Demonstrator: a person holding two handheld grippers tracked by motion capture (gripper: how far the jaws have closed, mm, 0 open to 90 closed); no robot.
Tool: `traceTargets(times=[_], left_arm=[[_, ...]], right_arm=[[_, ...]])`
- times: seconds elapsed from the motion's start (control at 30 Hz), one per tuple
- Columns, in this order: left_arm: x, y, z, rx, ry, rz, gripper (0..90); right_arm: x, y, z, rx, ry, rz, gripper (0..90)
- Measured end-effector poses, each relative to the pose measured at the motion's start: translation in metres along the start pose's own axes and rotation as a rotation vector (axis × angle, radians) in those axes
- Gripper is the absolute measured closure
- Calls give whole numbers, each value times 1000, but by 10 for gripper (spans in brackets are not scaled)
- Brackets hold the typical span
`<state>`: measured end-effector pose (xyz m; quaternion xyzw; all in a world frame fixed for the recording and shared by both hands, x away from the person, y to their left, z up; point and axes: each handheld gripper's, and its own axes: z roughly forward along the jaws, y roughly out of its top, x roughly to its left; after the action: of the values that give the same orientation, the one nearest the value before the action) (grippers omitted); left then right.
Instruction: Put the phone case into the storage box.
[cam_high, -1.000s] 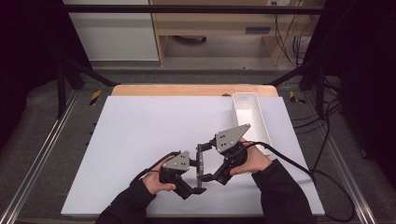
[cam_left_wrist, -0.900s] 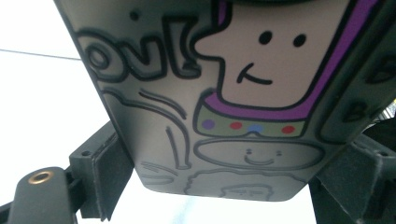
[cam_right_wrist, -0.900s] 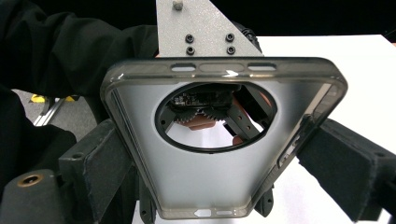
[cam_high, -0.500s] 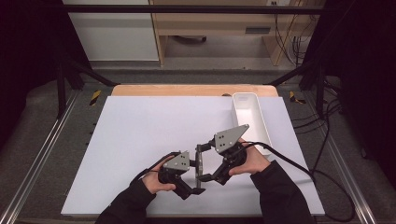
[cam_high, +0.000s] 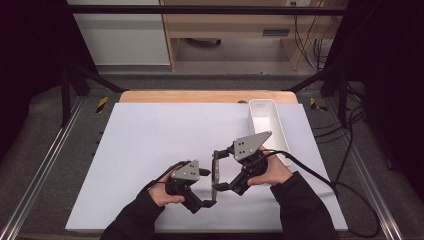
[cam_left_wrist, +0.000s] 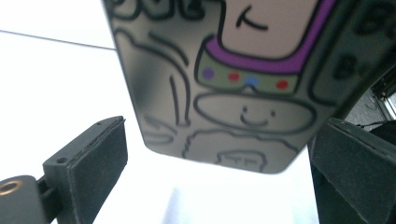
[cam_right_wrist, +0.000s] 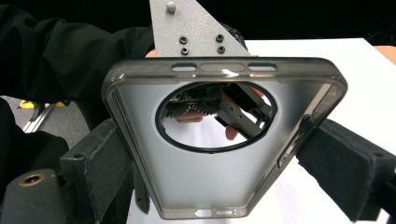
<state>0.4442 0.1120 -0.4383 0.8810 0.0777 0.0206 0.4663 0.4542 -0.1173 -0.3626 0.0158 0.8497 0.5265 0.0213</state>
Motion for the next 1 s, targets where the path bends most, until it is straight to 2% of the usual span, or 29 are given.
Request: traceTargets(times=[0.13, 0.23, 0.27, 0.3, 0.33, 0.43, 0.5, 0.7, 0.77, 0.9, 1.0], left_arm=[[2, -2, -8, -26, 21, -18, 30], [3, -3, -15, -50, 41, -34, 29], [4, -4, -18, -56, 52, -36, 29], [4, -7, -24, -74, 75, -49, 26], [4, -7, -24, -74, 75, -49, 23], [6, -11, -36, -108, 124, -73, 17], [7, -12, -41, -125, 140, -85, 16], [7, -20, -53, -141, 186, -105, 14], [8, -26, -60, -156, 216, -128, 9], [10, -31, -66, -170, 242, -149, 7], [12, -35, -72, -186, 289, -166, 6]], right_arm=[[-1, 1, -4, -2, -30, 5, 119], [-3, 2, -11, -15, -76, 14, 119], [-3, 2, -11, -15, -76, 14, 119], [-5, 1, -15, -25, -103, 23, 119], [-5, 1, -15, -25, -103, 23, 119], [-7, -1, -22, -35, -156, 47, 119], [-8, -2, -25, -36, -181, 60, 119], [-9, -1, -30, -46, -230, 69, 118], [-9, 0, -34, -58, -251, 74, 118], [-9, 2, -39, -60, -275, 77, 118], [-9, 3, -44, -68, -308, 86, 118]])
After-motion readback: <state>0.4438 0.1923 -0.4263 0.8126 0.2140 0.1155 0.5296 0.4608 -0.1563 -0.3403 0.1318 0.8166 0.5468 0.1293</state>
